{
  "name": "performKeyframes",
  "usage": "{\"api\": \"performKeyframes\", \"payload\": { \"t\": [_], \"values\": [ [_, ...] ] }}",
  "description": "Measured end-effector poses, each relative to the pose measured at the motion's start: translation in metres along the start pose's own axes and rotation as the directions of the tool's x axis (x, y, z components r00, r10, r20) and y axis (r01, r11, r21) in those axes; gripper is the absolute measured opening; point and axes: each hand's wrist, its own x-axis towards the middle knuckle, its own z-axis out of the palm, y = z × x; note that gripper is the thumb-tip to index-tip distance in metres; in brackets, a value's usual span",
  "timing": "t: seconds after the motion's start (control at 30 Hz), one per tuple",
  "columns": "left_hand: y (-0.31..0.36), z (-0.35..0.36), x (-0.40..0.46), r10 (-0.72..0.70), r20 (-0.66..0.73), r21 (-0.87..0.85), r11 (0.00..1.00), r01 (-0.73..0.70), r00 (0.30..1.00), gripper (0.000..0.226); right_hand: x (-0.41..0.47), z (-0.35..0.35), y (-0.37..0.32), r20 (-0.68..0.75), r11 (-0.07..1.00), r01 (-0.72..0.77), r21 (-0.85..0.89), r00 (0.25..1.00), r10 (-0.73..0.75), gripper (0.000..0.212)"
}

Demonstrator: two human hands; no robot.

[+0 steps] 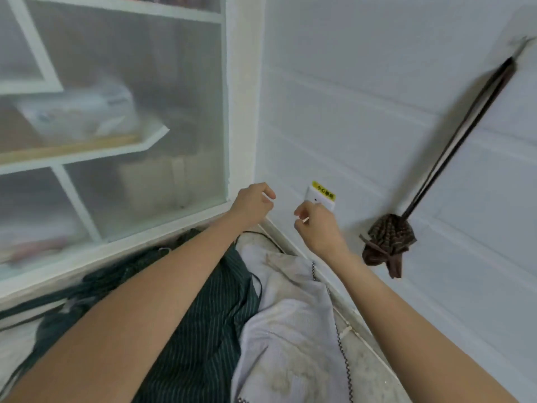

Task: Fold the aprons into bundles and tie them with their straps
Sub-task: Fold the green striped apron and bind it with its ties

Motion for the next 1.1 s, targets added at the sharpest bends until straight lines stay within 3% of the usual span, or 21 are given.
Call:
{"api": "performKeyframes", "payload": {
  "t": [0.17, 0.33, 0.53, 0.6, 0.7, 0.83, 0.9, 1.0, 1.1],
  "values": [
    [-0.123, -0.029, -0.021, -0.195, -0.049, 0.093, 0.975, 0.199, 0.979, 0.019, 0.005, 0.104, -0.019, 0.280, 0.999, -0.022, 0.028, 0.960, 0.014, 0.036],
    [-0.232, -0.046, -0.034, -0.378, 0.000, 0.225, 0.902, 0.369, 0.926, 0.033, 0.013, 0.198, -0.033, 0.514, 0.999, -0.041, -0.001, 0.857, 0.036, 0.053],
    [-0.315, -0.048, -0.029, -0.490, 0.188, 0.544, 0.773, 0.325, 0.851, 0.089, 0.034, 0.281, -0.028, 0.618, 0.970, -0.088, -0.225, 0.757, 0.212, 0.069],
    [-0.333, -0.046, -0.024, -0.534, 0.178, 0.558, 0.747, 0.362, 0.827, 0.083, 0.041, 0.294, -0.023, 0.668, 0.954, -0.190, -0.231, 0.682, 0.297, 0.073],
    [-0.352, -0.046, -0.017, -0.521, 0.079, 0.490, 0.762, 0.423, 0.850, 0.045, 0.054, 0.312, -0.013, 0.696, 0.898, -0.409, -0.160, 0.599, 0.397, 0.084],
    [-0.357, -0.056, -0.008, -0.427, -0.009, 0.177, 0.889, 0.422, 0.904, 0.021, 0.065, 0.325, -0.018, 0.633, 0.869, -0.481, -0.117, 0.638, 0.439, 0.089],
    [-0.348, -0.062, -0.009, -0.382, 0.049, 0.062, 0.923, 0.379, 0.923, 0.017, 0.066, 0.323, -0.031, 0.602, 0.931, -0.352, -0.097, 0.724, 0.336, 0.090],
    [-0.333, -0.073, -0.011, -0.208, 0.169, -0.067, 0.973, 0.222, 0.963, 0.015, 0.074, 0.320, -0.063, 0.448, 0.995, -0.087, 0.042, 0.892, 0.059, 0.088],
    [-0.323, -0.086, -0.011, -0.100, 0.183, -0.155, 0.979, 0.129, 0.978, 0.015, 0.085, 0.316, -0.087, 0.377, 0.981, 0.183, -0.062, 0.915, -0.147, 0.049]
  ]
}}
